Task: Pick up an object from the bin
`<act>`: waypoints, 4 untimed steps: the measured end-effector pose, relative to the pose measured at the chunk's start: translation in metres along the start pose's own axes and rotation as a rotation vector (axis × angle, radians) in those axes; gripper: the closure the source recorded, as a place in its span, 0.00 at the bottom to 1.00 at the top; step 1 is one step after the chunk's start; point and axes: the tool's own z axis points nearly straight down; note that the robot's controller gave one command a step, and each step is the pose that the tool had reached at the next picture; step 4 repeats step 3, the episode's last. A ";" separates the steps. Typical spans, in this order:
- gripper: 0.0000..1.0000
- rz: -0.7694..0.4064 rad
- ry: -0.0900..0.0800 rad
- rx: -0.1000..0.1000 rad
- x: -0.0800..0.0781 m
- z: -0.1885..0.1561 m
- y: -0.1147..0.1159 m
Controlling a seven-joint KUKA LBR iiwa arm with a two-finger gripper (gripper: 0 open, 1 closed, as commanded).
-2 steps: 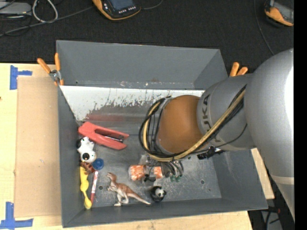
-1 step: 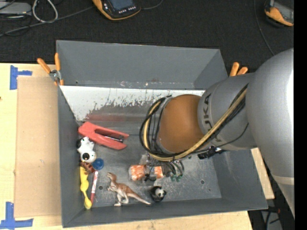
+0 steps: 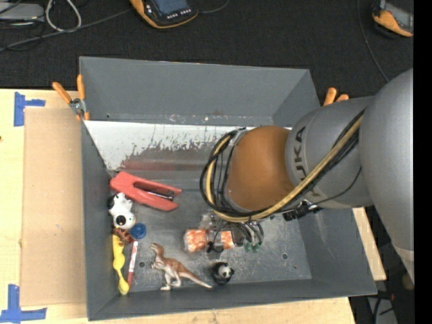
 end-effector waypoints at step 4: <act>1.00 0.000 0.004 0.000 0.001 -0.067 0.000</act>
Offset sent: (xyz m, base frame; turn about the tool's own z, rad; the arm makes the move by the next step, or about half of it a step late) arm 0.0010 0.0002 0.0194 0.0002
